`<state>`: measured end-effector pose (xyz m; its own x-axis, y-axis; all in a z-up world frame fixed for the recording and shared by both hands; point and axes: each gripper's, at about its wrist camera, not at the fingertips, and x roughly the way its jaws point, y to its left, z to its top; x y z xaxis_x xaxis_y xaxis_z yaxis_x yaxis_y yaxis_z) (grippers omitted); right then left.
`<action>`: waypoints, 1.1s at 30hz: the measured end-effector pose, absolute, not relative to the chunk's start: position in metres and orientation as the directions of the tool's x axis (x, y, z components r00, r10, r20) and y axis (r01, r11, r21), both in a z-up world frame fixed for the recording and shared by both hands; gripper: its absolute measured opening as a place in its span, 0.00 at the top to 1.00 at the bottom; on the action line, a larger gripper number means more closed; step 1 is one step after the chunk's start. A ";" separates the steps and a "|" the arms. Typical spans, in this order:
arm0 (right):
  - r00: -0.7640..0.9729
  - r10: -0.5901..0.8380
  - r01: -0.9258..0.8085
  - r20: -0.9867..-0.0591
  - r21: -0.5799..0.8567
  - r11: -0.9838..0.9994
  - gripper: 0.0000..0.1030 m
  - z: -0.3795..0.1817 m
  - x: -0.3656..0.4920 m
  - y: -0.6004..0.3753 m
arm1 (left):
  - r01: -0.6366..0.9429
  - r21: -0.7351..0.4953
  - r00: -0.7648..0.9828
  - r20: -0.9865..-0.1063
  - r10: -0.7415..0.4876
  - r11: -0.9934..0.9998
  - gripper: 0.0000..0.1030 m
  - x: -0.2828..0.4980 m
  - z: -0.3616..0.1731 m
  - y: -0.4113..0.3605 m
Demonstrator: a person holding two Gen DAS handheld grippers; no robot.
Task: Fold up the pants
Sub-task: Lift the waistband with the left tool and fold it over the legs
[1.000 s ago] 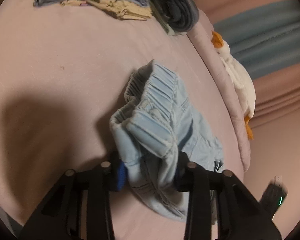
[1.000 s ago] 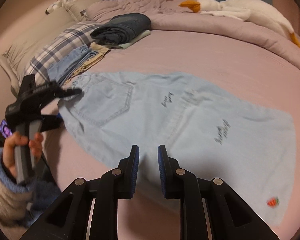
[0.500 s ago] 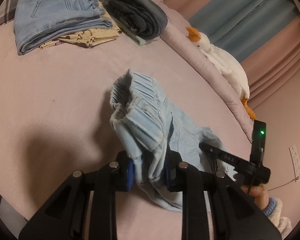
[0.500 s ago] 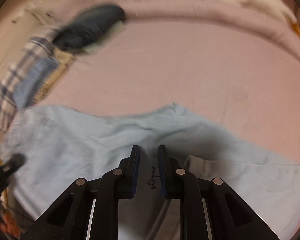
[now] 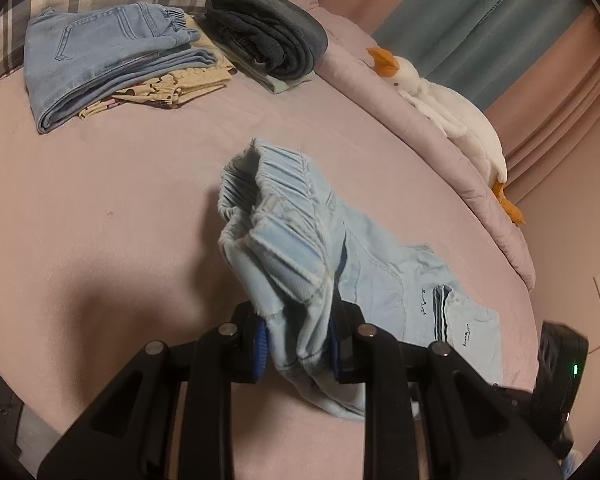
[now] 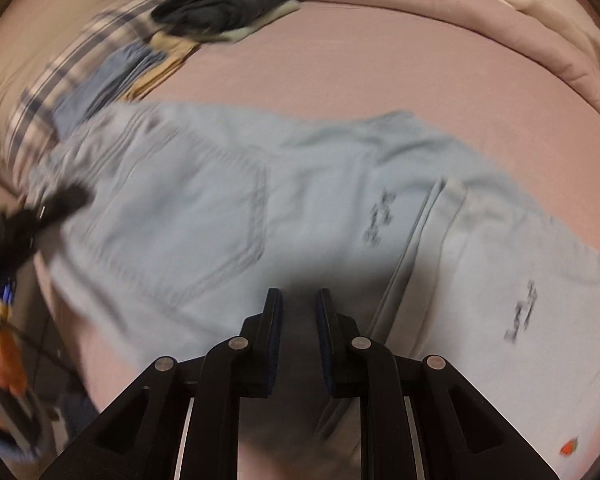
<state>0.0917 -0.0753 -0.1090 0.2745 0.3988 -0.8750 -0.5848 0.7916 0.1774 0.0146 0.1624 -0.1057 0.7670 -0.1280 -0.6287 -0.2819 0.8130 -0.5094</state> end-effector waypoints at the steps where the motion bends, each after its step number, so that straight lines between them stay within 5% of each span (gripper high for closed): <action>1: 0.258 0.407 -0.584 -0.876 0.194 0.788 0.82 -0.107 0.085 -0.078 | -0.280 -0.506 0.766 -0.630 -0.129 0.816 0.77 0.015 -0.106 0.162; 18: 0.232 0.422 -0.618 -0.876 0.202 0.760 0.82 -0.109 0.045 -0.089 | -0.223 -0.478 0.785 -0.604 -0.134 0.849 0.77 0.017 -0.085 0.147; 33: 0.232 0.571 -0.448 -0.788 0.434 0.781 0.82 -0.104 0.071 -0.161 | -0.040 -0.421 0.813 -0.540 -0.215 0.906 0.77 0.036 -0.034 0.085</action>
